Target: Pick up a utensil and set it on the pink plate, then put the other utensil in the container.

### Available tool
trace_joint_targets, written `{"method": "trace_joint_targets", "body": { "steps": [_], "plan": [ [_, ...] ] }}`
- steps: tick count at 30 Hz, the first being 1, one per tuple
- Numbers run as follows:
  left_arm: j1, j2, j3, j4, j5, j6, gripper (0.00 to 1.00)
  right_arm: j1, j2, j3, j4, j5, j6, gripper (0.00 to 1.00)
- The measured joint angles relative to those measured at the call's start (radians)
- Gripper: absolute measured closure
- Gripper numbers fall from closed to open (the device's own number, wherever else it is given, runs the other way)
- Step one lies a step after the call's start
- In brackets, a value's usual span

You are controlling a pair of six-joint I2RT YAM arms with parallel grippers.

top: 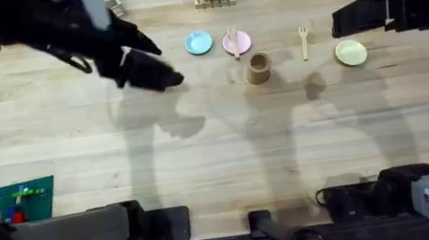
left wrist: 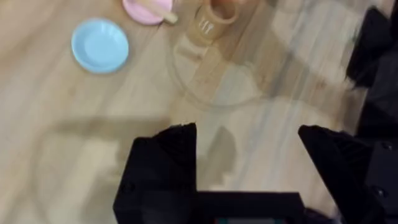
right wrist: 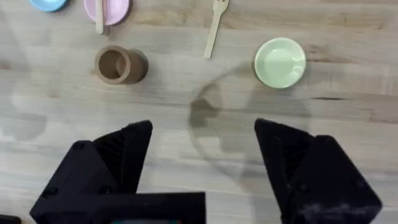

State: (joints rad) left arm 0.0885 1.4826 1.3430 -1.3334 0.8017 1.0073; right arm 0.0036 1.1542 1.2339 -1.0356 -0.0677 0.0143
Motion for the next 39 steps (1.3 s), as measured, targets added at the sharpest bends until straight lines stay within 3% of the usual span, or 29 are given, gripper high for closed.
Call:
{"method": "trace_joint_targets", "body": {
  "steps": [3, 5, 10, 27, 39],
  "plan": [
    [0.054, 0.000, -0.021, 0.005, 0.055, 0.187, 0.006, 0.000, 0.000, 0.000, 0.015, 0.000, 0.000, 0.003],
    [0.077, 0.000, -0.029, 0.033, 0.079, 0.266, 0.005, 0.000, 0.000, 0.000, 0.019, 0.000, 0.000, 0.003],
    [0.098, 0.005, -0.034, 0.066, 0.120, 0.362, 0.005, 0.000, 0.000, 0.000, 0.031, 0.035, 0.051, 0.003],
    [0.098, 0.015, -0.034, 0.065, 0.196, 0.408, 0.005, 0.000, 0.044, 0.002, 0.059, 0.086, 0.177, 0.003],
    [0.098, 0.015, -0.034, 0.066, 0.198, 0.408, 0.005, 0.000, 0.265, 0.082, 0.053, 0.131, 0.203, 0.003]
  ]
}}
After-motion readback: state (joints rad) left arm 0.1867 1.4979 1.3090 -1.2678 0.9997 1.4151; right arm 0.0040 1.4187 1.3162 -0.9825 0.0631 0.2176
